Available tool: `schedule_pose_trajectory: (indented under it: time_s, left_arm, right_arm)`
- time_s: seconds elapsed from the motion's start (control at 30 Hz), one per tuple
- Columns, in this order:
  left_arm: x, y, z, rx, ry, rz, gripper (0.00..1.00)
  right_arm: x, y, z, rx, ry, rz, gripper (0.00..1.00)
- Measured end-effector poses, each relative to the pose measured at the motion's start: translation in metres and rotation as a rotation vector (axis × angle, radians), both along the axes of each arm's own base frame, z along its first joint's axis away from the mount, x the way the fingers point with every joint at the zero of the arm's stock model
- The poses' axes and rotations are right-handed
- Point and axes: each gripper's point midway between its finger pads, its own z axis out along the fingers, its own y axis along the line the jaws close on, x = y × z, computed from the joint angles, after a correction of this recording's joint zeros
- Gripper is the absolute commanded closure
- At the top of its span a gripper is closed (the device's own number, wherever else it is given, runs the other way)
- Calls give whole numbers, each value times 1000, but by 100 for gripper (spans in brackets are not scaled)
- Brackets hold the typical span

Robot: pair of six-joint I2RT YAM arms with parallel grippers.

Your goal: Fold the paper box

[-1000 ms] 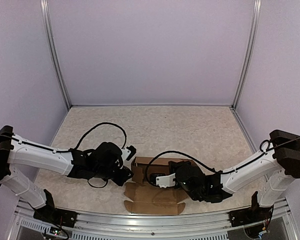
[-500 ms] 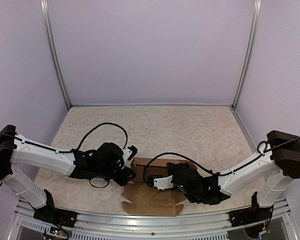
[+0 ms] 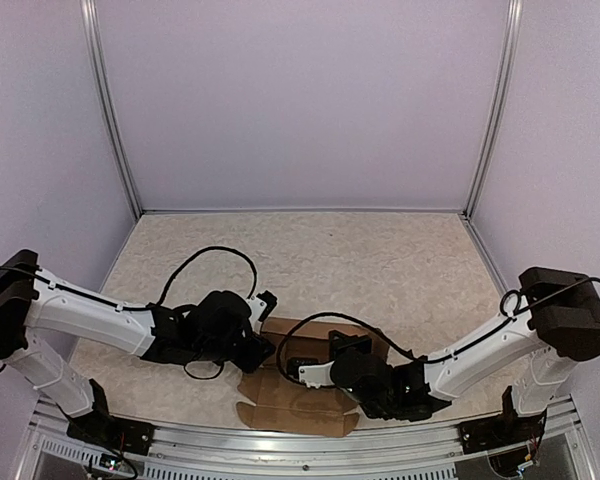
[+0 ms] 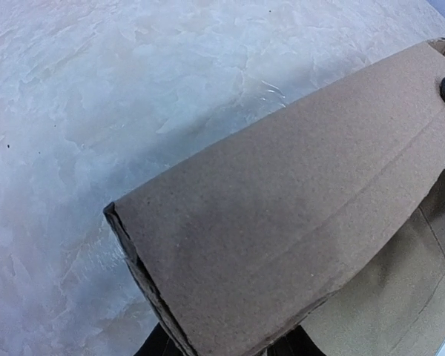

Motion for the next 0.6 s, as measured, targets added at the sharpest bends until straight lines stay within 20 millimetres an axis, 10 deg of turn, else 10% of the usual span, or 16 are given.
schedule_pose_trajectory:
  time_s: [0.43, 0.6]
  left_arm:
    - [10, 10, -9, 79, -85, 95, 96]
    - [17, 13, -6, 96, -108, 128, 100]
  right_arm:
    - [-2, 9, 5, 25, 40, -92, 100]
    - [-6, 9, 7, 46, 104, -99, 83]
